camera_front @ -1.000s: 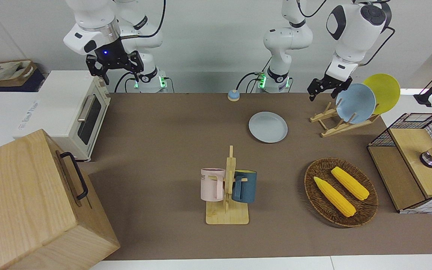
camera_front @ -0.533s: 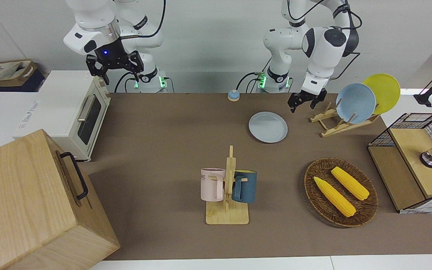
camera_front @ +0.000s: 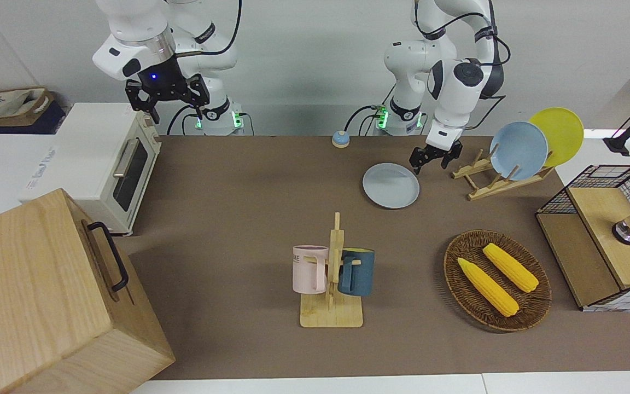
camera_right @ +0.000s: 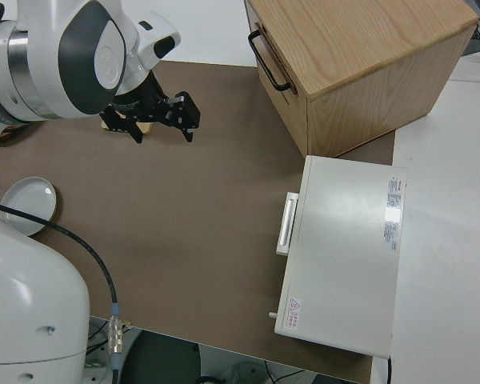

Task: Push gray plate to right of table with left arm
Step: 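Move the left gripper to the near edge of the gray plate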

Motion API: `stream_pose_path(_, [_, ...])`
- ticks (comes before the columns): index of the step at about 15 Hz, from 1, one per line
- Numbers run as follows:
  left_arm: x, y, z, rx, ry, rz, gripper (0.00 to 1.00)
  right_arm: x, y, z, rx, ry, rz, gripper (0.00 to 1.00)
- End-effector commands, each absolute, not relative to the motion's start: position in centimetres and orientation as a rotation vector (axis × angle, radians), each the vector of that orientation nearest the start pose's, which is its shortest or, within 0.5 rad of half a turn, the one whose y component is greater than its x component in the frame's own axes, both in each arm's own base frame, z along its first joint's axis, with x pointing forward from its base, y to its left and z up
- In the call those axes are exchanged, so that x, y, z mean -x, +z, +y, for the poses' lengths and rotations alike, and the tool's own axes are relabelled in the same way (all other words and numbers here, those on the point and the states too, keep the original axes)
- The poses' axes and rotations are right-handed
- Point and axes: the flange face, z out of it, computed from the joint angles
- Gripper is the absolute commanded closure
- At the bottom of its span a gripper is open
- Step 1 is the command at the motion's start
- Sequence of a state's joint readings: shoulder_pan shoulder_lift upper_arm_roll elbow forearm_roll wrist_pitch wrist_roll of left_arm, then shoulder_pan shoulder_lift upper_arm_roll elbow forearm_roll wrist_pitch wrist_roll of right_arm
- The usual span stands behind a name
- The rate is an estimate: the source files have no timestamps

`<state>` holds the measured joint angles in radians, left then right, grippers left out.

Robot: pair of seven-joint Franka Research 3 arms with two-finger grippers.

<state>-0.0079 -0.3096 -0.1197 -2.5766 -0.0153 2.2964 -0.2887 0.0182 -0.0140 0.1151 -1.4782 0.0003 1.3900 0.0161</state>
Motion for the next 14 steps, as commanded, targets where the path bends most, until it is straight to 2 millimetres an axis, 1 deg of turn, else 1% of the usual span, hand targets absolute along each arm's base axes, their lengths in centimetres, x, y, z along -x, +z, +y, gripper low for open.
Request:
stream_pose_path(1, [-41.5,34.6,-6.5,3.112,-0.046,-0.314,0.00,-52.4,66.4,6.9,3.139,0.123,-0.158,0.017])
stream_pose_path(5, [-40.7,32.4,-7.7,3.109,-0.050,-0.311,0.00,-52.4,66.4,7.0,3.137,0.123,-0.160,0.017])
stream_pose_path(8, [-39.9,30.8,-7.7,3.112,-0.073,-0.305,0.00,-52.4,66.4,7.0,3.138,0.123,-0.160,0.017])
stream_pose_path(13, [-39.7,29.5,-7.4,3.110,-0.070,-0.299,0.01,-52.4,66.4,6.9,3.139,0.123,-0.158,0.017])
stream_pose_path(14, [-39.7,29.5,-7.3,3.110,-0.069,-0.302,0.06,-52.4,66.4,6.9,3.139,0.123,-0.158,0.017])
